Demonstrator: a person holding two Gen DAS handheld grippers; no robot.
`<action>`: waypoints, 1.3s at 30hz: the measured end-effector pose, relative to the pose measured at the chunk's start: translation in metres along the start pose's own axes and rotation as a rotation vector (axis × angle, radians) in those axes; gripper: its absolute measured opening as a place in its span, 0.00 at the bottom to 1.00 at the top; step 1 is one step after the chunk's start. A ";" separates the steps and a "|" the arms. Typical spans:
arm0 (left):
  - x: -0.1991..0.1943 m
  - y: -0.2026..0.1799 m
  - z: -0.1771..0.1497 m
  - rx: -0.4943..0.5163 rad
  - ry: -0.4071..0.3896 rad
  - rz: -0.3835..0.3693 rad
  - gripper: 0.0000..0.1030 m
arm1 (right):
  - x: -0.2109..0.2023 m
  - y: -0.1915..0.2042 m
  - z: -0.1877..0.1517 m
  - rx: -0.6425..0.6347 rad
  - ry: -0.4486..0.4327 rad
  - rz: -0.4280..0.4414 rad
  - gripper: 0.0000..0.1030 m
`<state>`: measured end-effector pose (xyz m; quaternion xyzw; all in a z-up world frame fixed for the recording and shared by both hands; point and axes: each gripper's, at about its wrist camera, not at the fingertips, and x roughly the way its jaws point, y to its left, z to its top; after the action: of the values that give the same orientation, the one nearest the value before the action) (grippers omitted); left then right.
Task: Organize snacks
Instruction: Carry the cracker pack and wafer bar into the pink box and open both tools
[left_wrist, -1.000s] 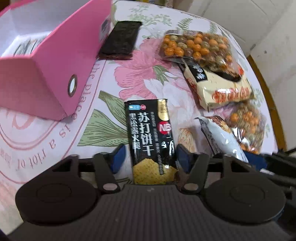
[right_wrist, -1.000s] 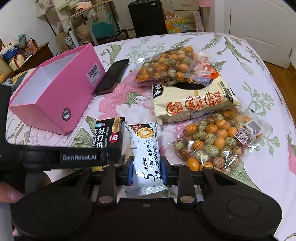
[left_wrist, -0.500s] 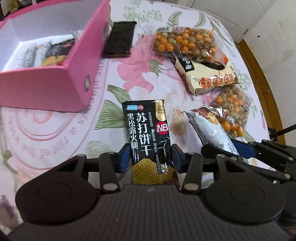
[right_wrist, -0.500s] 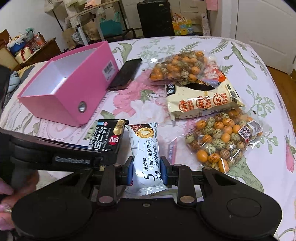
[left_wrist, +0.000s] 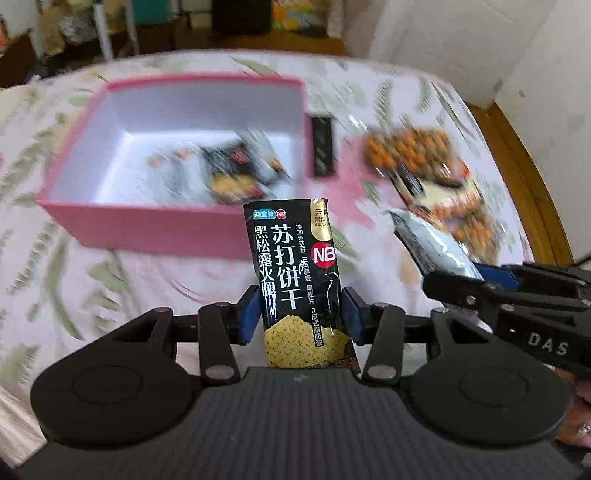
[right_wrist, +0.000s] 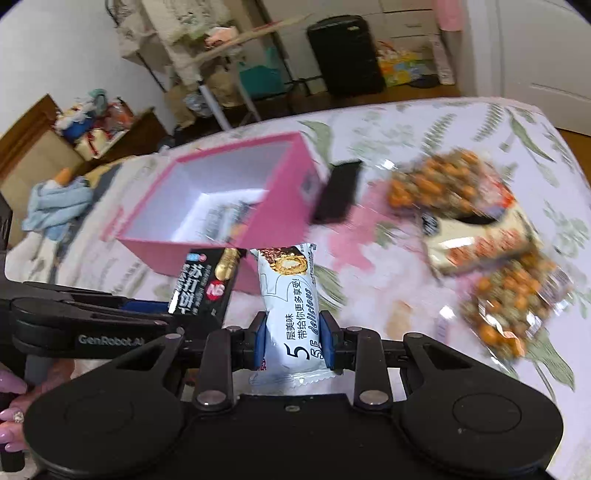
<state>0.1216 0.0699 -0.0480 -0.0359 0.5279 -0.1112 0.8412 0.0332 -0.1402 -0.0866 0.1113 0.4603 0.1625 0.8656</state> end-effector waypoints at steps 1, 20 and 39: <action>-0.005 0.010 0.006 -0.008 -0.013 0.006 0.44 | 0.002 0.005 0.006 -0.003 0.000 0.012 0.33; 0.069 0.139 0.096 -0.209 -0.122 0.135 0.44 | 0.158 0.095 0.078 -0.293 -0.006 -0.075 0.33; 0.035 0.112 0.066 -0.115 -0.199 0.005 0.56 | 0.075 0.065 0.070 -0.198 -0.053 -0.065 0.58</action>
<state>0.2119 0.1668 -0.0696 -0.0937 0.4473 -0.0747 0.8863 0.1193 -0.0543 -0.0831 0.0145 0.4223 0.1761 0.8890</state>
